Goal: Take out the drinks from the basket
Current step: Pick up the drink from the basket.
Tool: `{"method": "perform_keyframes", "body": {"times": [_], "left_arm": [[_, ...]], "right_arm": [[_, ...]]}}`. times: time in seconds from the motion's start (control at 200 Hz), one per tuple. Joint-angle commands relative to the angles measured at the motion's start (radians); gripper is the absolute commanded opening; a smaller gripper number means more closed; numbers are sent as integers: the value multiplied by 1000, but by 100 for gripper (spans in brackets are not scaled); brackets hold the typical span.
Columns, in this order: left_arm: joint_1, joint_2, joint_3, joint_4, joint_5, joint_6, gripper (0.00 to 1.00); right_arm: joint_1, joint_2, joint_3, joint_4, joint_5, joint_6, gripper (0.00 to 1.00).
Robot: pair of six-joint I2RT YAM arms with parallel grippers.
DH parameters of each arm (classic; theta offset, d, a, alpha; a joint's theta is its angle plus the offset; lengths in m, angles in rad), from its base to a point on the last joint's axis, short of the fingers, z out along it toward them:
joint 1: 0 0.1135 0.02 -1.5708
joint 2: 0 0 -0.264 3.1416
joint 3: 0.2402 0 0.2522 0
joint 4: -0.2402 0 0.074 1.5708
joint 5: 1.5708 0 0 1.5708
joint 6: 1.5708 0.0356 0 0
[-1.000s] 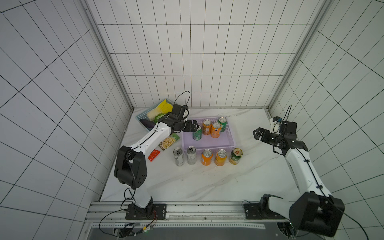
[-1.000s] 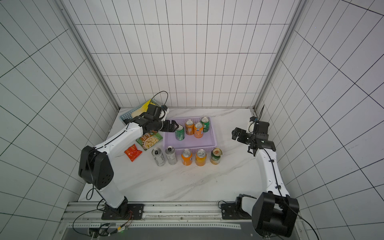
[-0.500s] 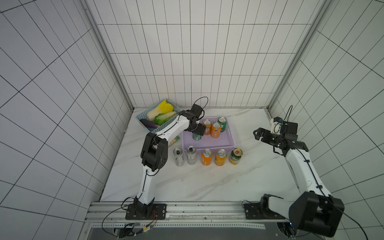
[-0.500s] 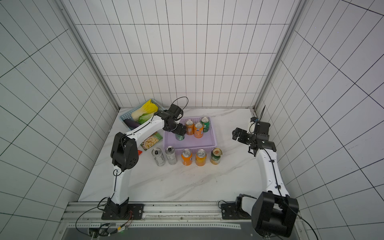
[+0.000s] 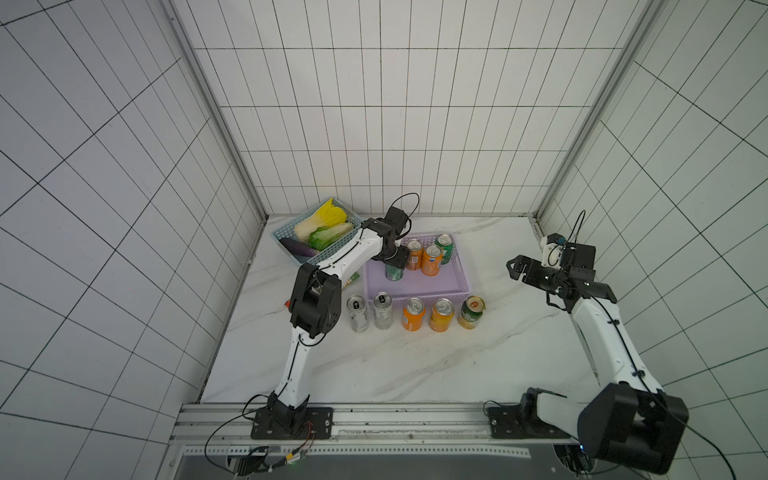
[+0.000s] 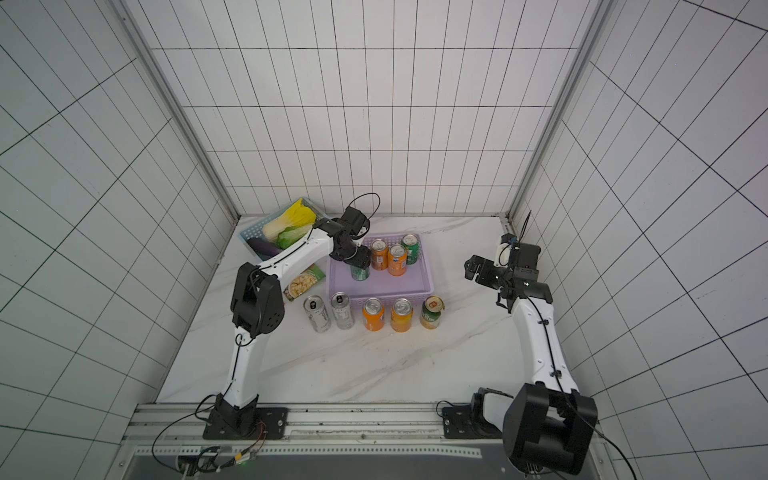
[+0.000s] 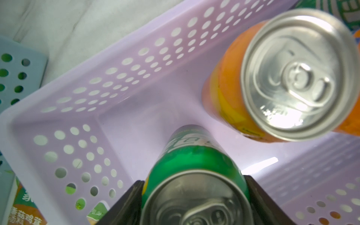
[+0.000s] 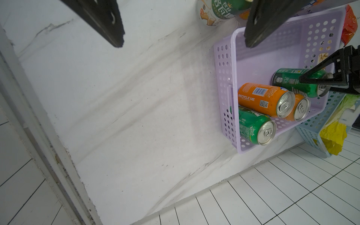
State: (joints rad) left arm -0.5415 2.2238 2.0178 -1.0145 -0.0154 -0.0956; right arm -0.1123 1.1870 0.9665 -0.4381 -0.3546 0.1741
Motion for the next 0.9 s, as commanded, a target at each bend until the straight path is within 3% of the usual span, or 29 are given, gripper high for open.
{"method": "perform_keyframes", "body": {"times": [0.0,0.325,0.895], "left_arm": [[-4,17,38,-4,-9,0,67],[-6,-25,23,-5,-27,0,56],[-50,-262,-111,10,-80,-13,56]], "right_arm": [[-16,-13,-36,10,-7,7,100],[-18,-17,-37,8,2,5,100],[-17,-13,-37,9,5,2,99]]}}
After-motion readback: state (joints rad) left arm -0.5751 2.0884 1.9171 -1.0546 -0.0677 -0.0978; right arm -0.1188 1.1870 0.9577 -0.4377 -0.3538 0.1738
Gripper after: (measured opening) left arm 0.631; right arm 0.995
